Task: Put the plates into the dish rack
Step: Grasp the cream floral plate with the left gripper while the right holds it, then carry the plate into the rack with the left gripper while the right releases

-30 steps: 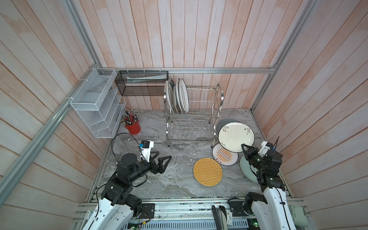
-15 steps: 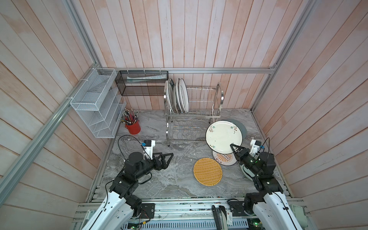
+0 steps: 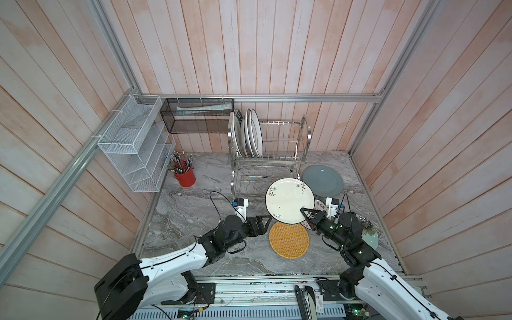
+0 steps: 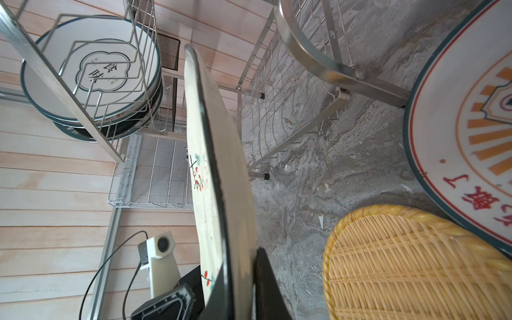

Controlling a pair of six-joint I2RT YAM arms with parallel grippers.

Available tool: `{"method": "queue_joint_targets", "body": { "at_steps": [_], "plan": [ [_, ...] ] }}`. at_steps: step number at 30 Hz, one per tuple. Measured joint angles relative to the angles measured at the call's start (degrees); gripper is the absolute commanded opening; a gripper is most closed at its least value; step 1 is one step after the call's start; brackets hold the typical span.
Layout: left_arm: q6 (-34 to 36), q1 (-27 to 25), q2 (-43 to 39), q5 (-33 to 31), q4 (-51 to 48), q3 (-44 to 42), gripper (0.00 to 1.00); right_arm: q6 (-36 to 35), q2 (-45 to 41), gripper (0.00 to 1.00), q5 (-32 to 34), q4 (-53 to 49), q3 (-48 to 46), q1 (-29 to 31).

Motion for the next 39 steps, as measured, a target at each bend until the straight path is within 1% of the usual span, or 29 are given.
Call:
{"method": "queue_joint_targets", "body": {
  "at_steps": [4,6,13,16,17,18,19,21,25,26,27,31,32,33,37,39],
  "plan": [
    [-2.49,-0.79,4.57,-2.62,3.87,3.85,0.76,0.37,-0.94,0.00,0.90,0.37,-0.02,0.50],
    [-3.87,-0.81,6.56,-3.72,5.01,5.60,0.72,0.50,-1.95,0.00,1.25,0.35,-0.02,0.61],
    [-6.95,-0.85,12.61,-3.54,10.56,7.61,0.51,0.85,-3.52,0.00,1.57,-0.02,-0.11,0.70],
    [-8.22,-0.87,14.16,-3.28,13.55,7.63,0.31,0.87,-3.52,0.00,1.70,-0.50,-0.37,0.76],
    [-8.76,-0.87,14.49,-3.26,14.75,7.61,0.21,0.81,-3.52,0.00,1.73,-0.61,-0.39,0.83],
    [-9.40,-0.85,14.78,-3.15,16.28,7.56,0.07,0.79,-3.52,0.00,1.81,-0.61,-0.39,0.98],
    [-11.08,-0.85,14.93,-3.28,17.46,7.52,0.00,0.92,-3.52,0.00,1.95,-0.66,-0.39,1.11],
    [-14.60,-0.39,15.06,-3.41,21.77,7.13,0.00,0.92,-3.78,0.00,2.10,1.16,-1.05,1.18],
    [-16.63,-0.37,15.15,-3.58,26.67,4.61,0.00,0.63,-4.44,0.00,1.88,2.38,-1.05,1.57],
    [-16.92,-0.37,15.13,-3.58,27.30,4.00,0.00,0.44,-4.39,0.03,1.79,2.16,-1.05,1.75],
    [-17.09,-0.44,14.99,-3.61,27.41,3.61,0.00,0.11,-4.37,0.20,1.66,1.97,-1.07,1.84],
    [-16.17,-0.98,11.76,-3.80,24.37,1.81,0.00,-0.87,-4.59,0.75,1.46,3.13,-1.03,1.84],
    [-15.82,-1.16,10.38,-3.93,22.97,0.92,0.00,-1.40,-4.85,0.94,1.70,3.50,-0.87,1.84],
    [-15.39,-1.36,8.98,-4.04,21.73,-0.13,0.00,-2.08,-5.07,0.98,2.32,3.45,-0.59,1.84],
    [-14.67,-1.68,3.23,-5.18,16.70,-3.78,0.00,-6.54,-4.96,0.98,5.38,1.38,2.27,1.53],
    [-13.46,-2.36,-0.52,-6.40,13.35,-5.01,0.00,-11.41,-4.42,0.98,7.65,-1.07,5.92,0.90]
  ]
}}
